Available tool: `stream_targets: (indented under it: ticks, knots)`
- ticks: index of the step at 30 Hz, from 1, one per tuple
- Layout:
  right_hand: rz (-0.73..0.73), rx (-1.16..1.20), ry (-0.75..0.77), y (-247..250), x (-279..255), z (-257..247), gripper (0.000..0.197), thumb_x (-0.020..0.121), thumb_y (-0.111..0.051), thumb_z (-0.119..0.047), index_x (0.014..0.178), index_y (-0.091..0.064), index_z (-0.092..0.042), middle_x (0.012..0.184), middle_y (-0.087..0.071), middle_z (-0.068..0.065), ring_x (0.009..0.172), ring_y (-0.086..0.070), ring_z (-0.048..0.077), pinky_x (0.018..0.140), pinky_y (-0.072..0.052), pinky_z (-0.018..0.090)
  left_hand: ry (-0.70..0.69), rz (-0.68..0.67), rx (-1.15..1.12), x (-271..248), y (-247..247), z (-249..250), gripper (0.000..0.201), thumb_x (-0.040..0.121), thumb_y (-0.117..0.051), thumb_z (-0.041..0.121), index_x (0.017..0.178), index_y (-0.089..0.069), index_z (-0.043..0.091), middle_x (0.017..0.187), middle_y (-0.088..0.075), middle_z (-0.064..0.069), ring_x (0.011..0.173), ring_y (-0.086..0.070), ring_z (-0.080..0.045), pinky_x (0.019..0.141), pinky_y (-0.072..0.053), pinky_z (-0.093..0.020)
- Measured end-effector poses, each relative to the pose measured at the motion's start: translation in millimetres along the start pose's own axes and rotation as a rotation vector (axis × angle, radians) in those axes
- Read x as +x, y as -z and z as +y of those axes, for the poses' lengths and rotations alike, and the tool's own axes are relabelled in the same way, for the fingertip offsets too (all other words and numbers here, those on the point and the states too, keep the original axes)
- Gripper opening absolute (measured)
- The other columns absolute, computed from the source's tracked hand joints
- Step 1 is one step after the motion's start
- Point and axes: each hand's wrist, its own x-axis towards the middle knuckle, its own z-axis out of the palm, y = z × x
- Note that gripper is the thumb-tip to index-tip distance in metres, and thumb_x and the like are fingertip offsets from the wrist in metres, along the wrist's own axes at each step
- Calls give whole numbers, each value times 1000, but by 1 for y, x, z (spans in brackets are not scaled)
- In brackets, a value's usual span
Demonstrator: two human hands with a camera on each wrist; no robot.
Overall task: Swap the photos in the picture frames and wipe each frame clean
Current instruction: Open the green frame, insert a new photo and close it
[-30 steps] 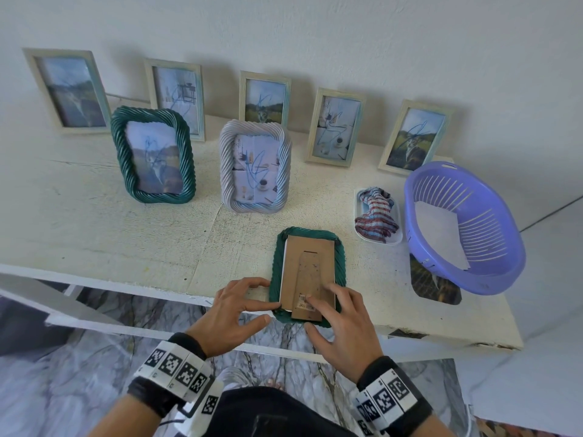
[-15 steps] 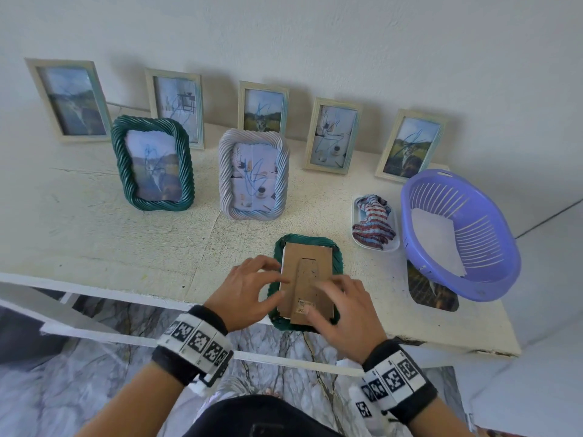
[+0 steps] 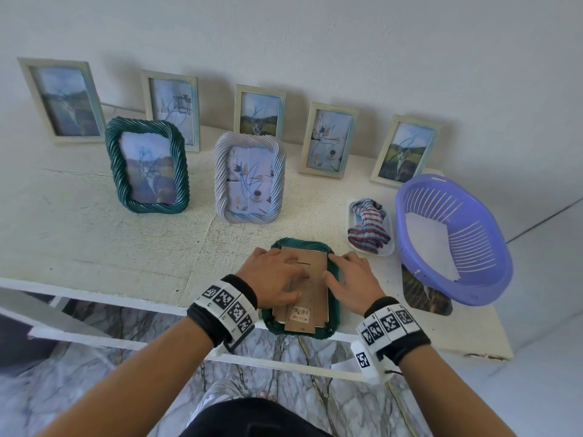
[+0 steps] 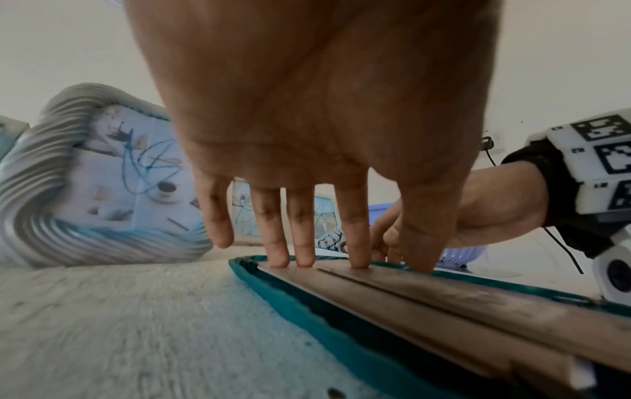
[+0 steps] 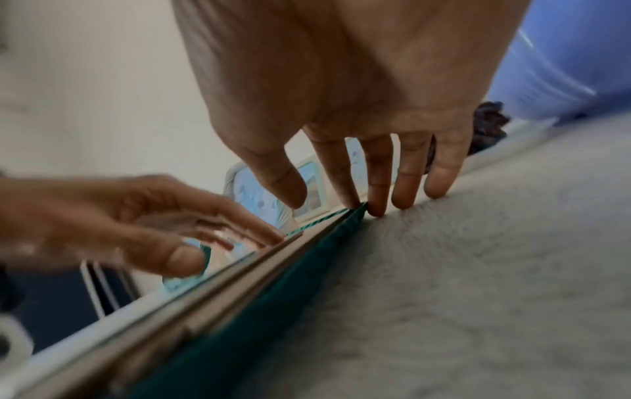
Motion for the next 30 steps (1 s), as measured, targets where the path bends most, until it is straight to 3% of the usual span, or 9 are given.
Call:
stream_targets:
  ticks: [6, 8, 9, 12, 14, 17, 19, 24, 30]
  knots:
    - [34, 212, -23, -4, 3, 9, 41, 94, -54, -29, 134, -52, -24, 105, -48, -1, 110, -44, 26, 98, -35, 35, 3, -4, -11, 0, -1, -1, 47, 89, -47, 58, 135, -42, 46, 146, -38, 5, 128, -40, -19, 109, -26, -45]
    - [57, 330, -37, -3, 7, 13, 36, 92, -58, -25, 128, -59, -23, 103, -55, 2, 106, -50, 24, 101, -38, 38, 3, -8, -17, 0, 0, -1, 47, 89, -46, 57, 135, -42, 47, 146, -38, 6, 129, -40, -19, 109, -26, -45]
    - [61, 391, -41, -2, 9, 14, 34, 92, -59, -21, 126, -61, -21, 104, -58, 5, 104, -53, 22, 100, -40, 35, 4, -11, -19, 0, 0, -2, 47, 90, -46, 57, 135, -42, 47, 147, -37, 6, 130, -39, -19, 109, -26, -45]
    - [28, 499, -32, 3, 10, 15, 33, 93, -56, -9, 125, -61, -13, 113, -61, 10, 101, -55, 14, 84, -38, 4, 0, -21, -21, 0, 2, -2, 46, 90, -47, 55, 136, -42, 47, 147, -36, 6, 130, -40, -19, 110, -25, -44]
    - [21, 510, -10, 7, 10, 15, 30, 94, -53, -5, 123, -62, -10, 112, -62, 8, 99, -55, 12, 78, -37, 0, -4, -24, -24, 0, 2, -2, 47, 90, -48, 52, 136, -42, 46, 147, -37, 6, 130, -40, -19, 111, -25, -45]
    - [61, 411, 28, 11, 16, 15, 22, 94, -53, -8, 109, -64, -19, 94, -64, 2, 81, -57, 11, 73, -44, 19, -4, -21, -34, 0, 4, -2, 46, 89, -49, 51, 135, -44, 46, 147, -38, 6, 130, -40, -18, 111, -26, -45]
    - [60, 213, 83, 17, 25, 14, 22, 93, -53, -10, 110, -63, -20, 89, -63, 0, 77, -58, 15, 71, -46, 29, -6, -21, -33, 0, 4, -2, 46, 90, -49, 50, 135, -43, 46, 147, -38, 6, 129, -41, -18, 110, -27, -44]
    - [-27, -203, 328, 32, 46, 7, 23, 92, -54, -13, 111, -65, -15, 103, -66, 5, 95, -58, 23, 77, -39, 28, -20, -16, -24, -1, 2, -4, 47, 91, -47, 50, 137, -40, 47, 146, -37, 5, 126, -43, -19, 104, -32, -41]
    - [-92, -348, 421, 33, 61, 7, 15, 94, -54, -16, 101, -66, -12, 99, -69, 5, 92, -54, 28, 86, -41, 38, -29, -9, -28, -1, -1, -7, 48, 91, -46, 50, 138, -40, 46, 147, -37, 5, 127, -43, -19, 105, -33, -42]
